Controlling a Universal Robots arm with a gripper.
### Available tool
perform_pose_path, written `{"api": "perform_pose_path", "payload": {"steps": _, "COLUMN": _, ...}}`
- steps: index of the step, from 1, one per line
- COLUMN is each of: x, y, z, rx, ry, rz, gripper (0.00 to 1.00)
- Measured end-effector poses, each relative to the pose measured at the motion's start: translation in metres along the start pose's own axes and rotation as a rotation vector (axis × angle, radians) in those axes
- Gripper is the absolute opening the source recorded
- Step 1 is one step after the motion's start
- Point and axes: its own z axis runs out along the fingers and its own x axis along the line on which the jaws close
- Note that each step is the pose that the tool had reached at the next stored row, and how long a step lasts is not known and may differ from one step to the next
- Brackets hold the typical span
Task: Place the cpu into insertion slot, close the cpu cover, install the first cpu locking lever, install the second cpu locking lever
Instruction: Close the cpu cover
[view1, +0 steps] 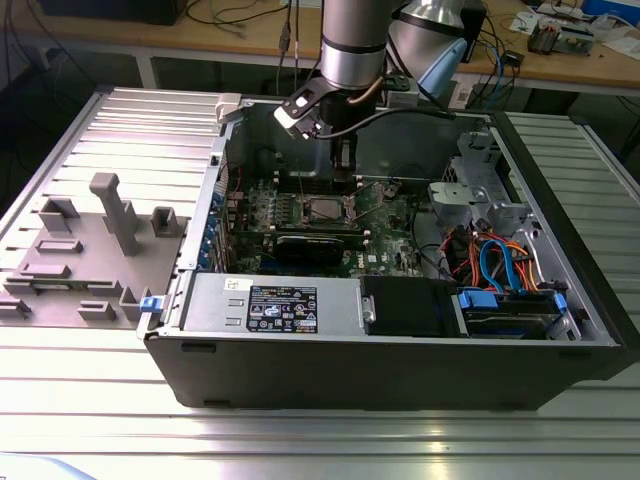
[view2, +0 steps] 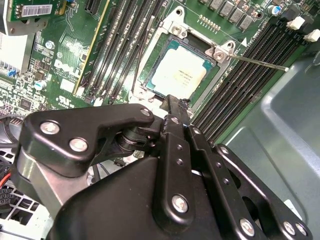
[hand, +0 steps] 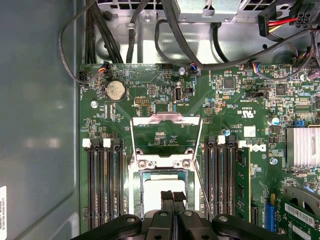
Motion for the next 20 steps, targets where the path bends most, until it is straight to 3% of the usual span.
{"api": "perform_pose_path", "payload": {"steps": 6, "x": 0.0000, "y": 0.0001, "z": -0.0007, "rx": 0.0001, "ry": -0.0001, "rz": 0.000, "gripper": 0.11}}
{"api": "perform_pose_path", "payload": {"steps": 13, "x": -0.0002, "y": 0.0002, "z": -0.0071, "rx": -0.0001, "ry": 0.0001, "rz": 0.000, "gripper": 0.11}}
{"api": "perform_pose_path", "payload": {"steps": 20, "x": -0.0003, "y": 0.0004, "z": -0.0075, "rx": 0.0000, "ry": 0.0000, "rz": 0.000, "gripper": 0.11}}
